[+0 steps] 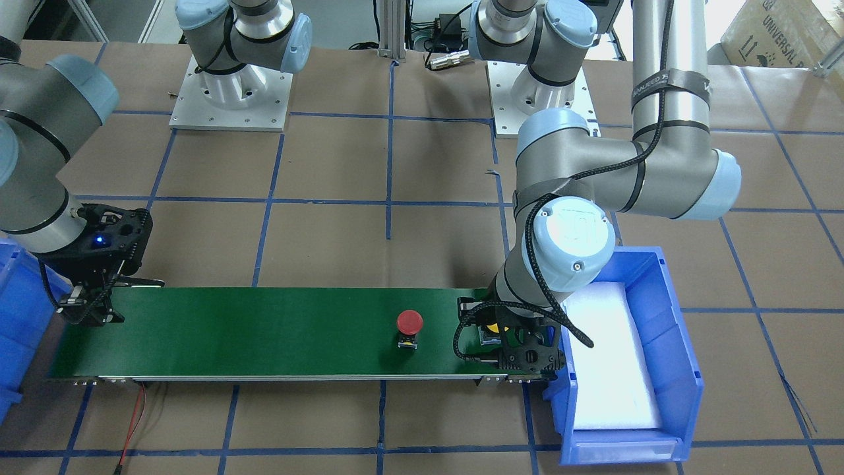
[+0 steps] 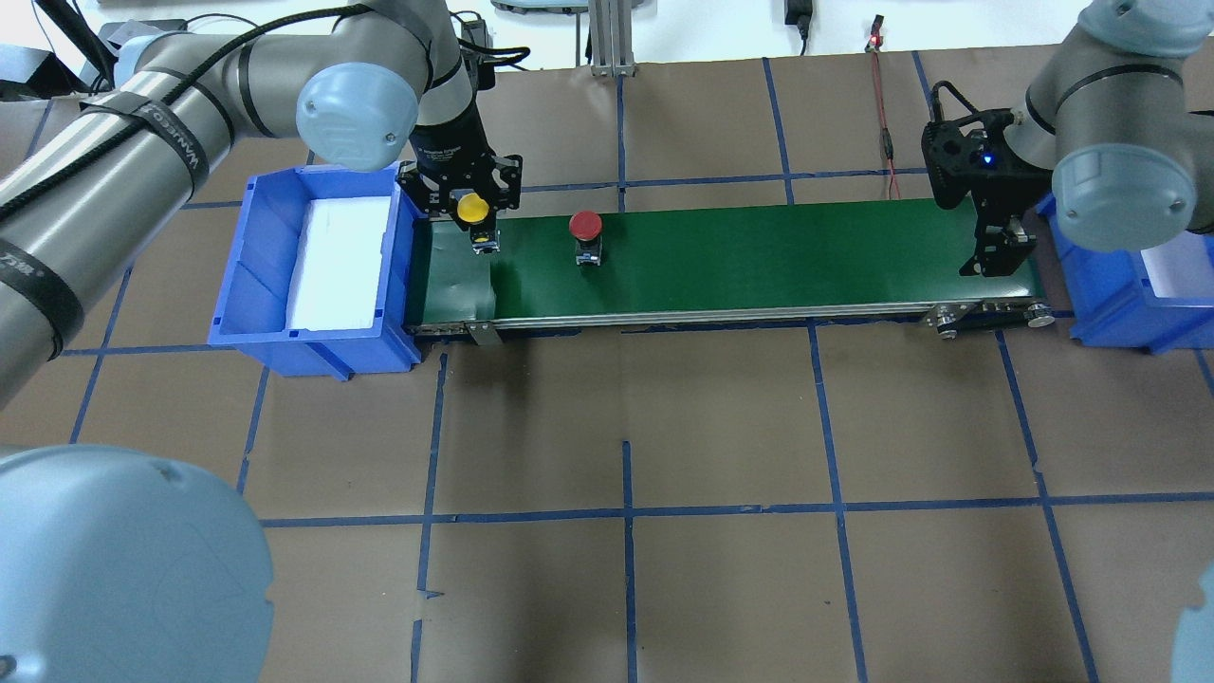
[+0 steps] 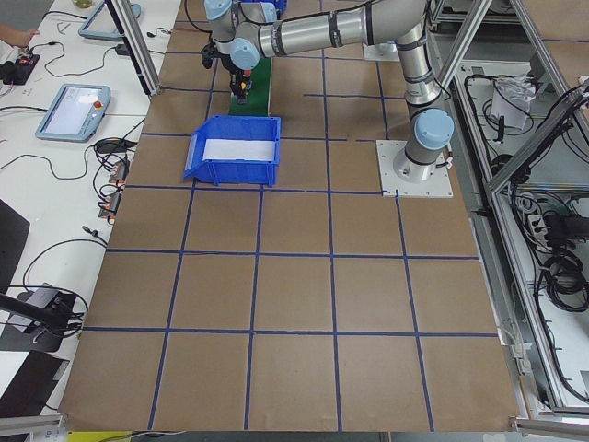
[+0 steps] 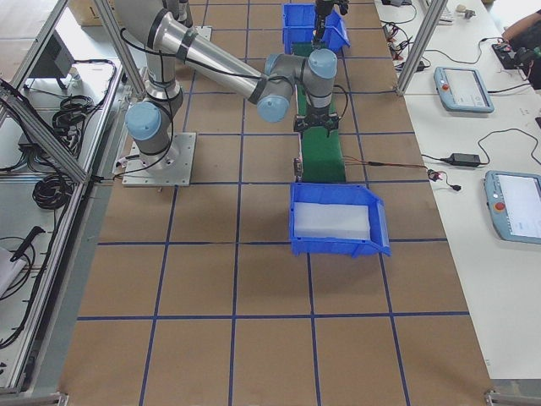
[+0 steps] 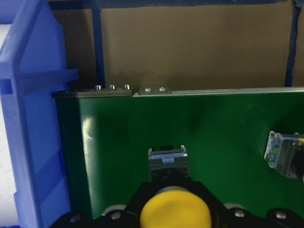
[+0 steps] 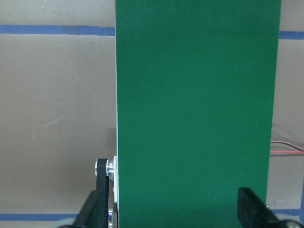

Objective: Transport two buttons from left to right
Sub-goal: 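Lift the yellow button with the left gripper and place it on the belt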

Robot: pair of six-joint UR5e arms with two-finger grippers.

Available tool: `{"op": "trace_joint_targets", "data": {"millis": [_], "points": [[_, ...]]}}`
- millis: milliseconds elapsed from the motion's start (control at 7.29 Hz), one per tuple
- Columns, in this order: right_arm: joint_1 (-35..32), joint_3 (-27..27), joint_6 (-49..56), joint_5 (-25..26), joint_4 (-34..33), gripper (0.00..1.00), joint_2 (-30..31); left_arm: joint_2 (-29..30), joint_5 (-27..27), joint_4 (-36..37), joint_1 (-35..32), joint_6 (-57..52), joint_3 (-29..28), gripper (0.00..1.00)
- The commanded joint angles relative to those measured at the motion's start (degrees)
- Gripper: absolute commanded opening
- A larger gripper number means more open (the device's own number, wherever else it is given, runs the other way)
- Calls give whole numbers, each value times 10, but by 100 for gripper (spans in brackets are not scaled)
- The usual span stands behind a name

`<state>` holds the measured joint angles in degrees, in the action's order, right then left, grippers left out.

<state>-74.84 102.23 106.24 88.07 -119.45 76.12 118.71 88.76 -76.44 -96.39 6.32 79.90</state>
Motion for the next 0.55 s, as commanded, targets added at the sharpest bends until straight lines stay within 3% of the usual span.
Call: {"op": "trace_joint_targets", "data": {"millis": [0,137,274,412], "points": [[-1,-1,-4,1,-2,100,3,1,1,33,1,4,23,17],[-1,2,-3,1,-1,100,3,6,2,35,1,4,24,20],[-2,1,0,2,0,100,3,6,3,35,1,4,21,51],[-2,2,0,2,0,100,0,3,4,34,2,7,24,98]]}}
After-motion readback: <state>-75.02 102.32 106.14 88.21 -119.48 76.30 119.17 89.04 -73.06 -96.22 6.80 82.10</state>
